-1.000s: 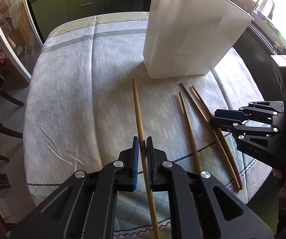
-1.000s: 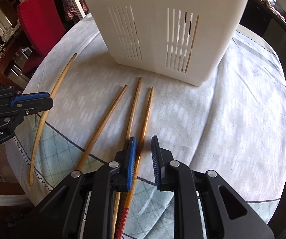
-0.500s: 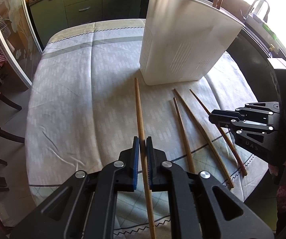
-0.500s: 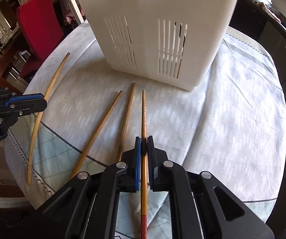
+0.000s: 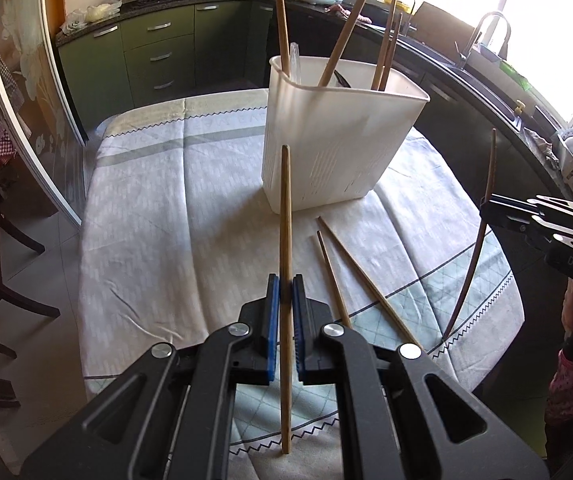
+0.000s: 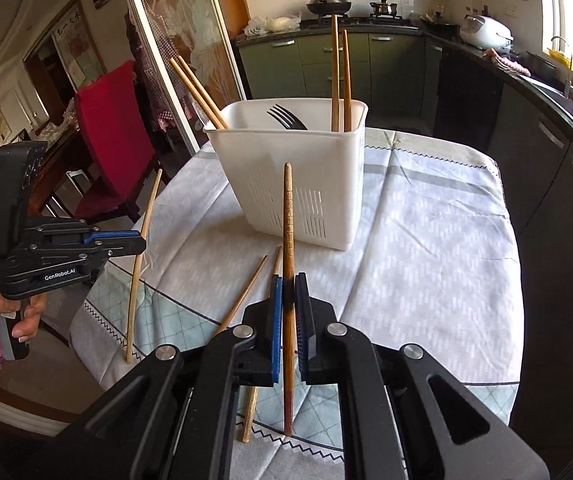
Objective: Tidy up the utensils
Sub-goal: 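Lift both chopsticks, lower them into the white holder and open both tools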
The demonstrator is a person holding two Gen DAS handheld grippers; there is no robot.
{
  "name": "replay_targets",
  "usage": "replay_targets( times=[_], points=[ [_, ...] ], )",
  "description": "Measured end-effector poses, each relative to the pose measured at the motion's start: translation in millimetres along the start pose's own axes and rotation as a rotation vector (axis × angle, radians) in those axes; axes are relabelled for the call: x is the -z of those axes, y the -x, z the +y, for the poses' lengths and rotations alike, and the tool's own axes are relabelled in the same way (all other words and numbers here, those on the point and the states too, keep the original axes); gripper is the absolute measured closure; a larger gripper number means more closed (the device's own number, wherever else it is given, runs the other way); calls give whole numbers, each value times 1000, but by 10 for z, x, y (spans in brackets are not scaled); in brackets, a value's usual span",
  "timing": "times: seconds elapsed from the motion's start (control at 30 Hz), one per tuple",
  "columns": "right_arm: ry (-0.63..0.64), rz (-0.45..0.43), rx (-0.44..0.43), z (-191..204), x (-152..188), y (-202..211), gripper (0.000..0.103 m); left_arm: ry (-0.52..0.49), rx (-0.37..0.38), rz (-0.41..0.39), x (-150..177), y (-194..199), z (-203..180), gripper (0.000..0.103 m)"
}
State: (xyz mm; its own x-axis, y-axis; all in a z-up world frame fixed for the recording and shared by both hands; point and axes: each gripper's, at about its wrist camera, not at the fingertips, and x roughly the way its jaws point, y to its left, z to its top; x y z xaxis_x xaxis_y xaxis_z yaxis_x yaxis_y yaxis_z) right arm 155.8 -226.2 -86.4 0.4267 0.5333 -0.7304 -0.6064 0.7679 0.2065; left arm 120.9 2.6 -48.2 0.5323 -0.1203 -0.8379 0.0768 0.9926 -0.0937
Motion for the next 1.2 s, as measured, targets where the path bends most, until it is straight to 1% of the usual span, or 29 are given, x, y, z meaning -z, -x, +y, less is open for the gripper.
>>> replay_targets(
  times=[0.13,0.23,0.6,0.83,1.03,1.13,1.2],
  points=[
    [12,-13,0,-75,8,122,96,-4,9,-31,-3,134,-26,97],
    [16,-18,-6,-175,-36,305,96,-10,13,-45,-28,185,-56,97],
    [25,-40,-12,-162,-25,410,96,-40,44,-90,-67,353,-181,97],
    [26,-63,-10,-178,-67,529,96,-54,53,-102,-101,402,-247,97],
    [44,-96,-5,-135,-163,684,96,-81,74,-128,-233,525,-364,97],
    [58,-114,0,-109,-242,787,96,-89,98,-145,-362,631,-459,97],
    [71,-129,10,-88,-320,879,96,-100,102,-171,-476,734,-522,97]
  ],
)
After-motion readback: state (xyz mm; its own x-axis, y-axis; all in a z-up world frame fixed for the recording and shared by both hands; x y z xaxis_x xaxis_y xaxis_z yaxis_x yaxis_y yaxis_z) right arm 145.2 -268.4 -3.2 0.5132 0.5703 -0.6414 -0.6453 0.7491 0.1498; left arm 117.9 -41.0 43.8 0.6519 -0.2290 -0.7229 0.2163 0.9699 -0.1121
